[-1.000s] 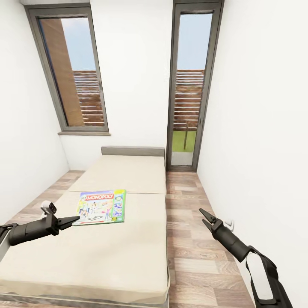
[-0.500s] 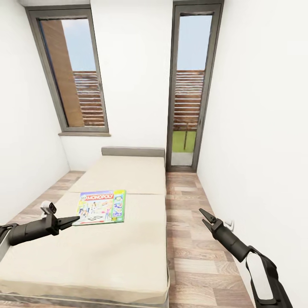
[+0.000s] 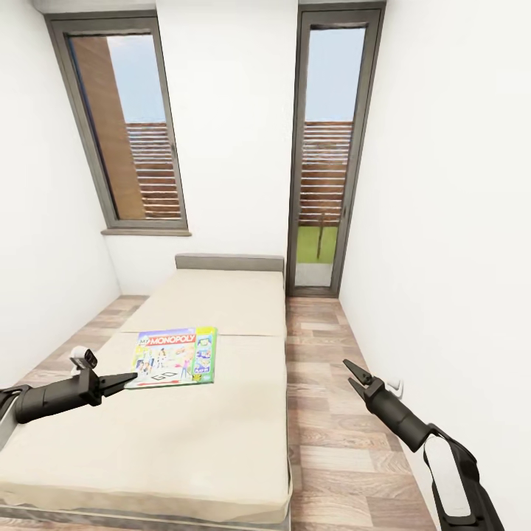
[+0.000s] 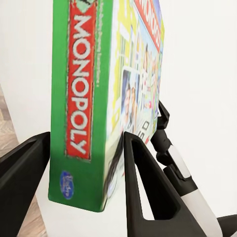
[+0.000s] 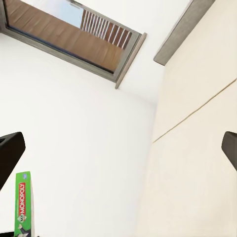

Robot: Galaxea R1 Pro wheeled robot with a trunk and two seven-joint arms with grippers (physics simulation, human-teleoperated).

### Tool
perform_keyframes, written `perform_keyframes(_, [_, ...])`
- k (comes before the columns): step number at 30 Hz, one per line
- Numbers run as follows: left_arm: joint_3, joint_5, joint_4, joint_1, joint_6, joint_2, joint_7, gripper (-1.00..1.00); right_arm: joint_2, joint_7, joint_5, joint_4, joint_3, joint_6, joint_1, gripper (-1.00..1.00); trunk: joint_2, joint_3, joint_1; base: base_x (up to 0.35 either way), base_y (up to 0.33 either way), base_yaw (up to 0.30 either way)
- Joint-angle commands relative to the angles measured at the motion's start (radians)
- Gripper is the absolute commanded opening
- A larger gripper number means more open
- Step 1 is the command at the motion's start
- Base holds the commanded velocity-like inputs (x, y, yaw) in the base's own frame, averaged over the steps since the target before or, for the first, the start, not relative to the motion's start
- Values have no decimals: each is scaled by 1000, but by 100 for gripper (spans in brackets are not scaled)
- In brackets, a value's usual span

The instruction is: Put all the toys in the child's room - the three board games (two on the bed and one on the table), the two jigsaw puzzles on the table, and the tennis ball on the table - inside the toy box on the table in the child's room.

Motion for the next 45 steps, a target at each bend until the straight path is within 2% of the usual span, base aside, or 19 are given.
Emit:
perform_keyframes(1, [-1, 1, 0, -1, 10, 0, -2, -100, 1, 2, -2, 0, -3, 7, -1, 100, 6, 1, -4, 0, 0, 0])
perform_keyframes(21, [1, 1, 0, -1, 10, 0, -2, -100, 3, 1, -3, -2, -6, 4, -1, 100, 146, 64, -80, 0, 0, 0])
perform_keyframes(27, [1, 1, 0, -1, 10, 0, -2, -100, 3, 2, -3, -2, -5, 4, -1, 100, 188, 86, -103, 0, 0, 145])
perform_keyframes(45, [0, 1, 0, -1, 10, 0, -2, -100, 2, 2, -2, -1, -4, 4, -1, 100, 188, 100, -103, 0, 0, 242])
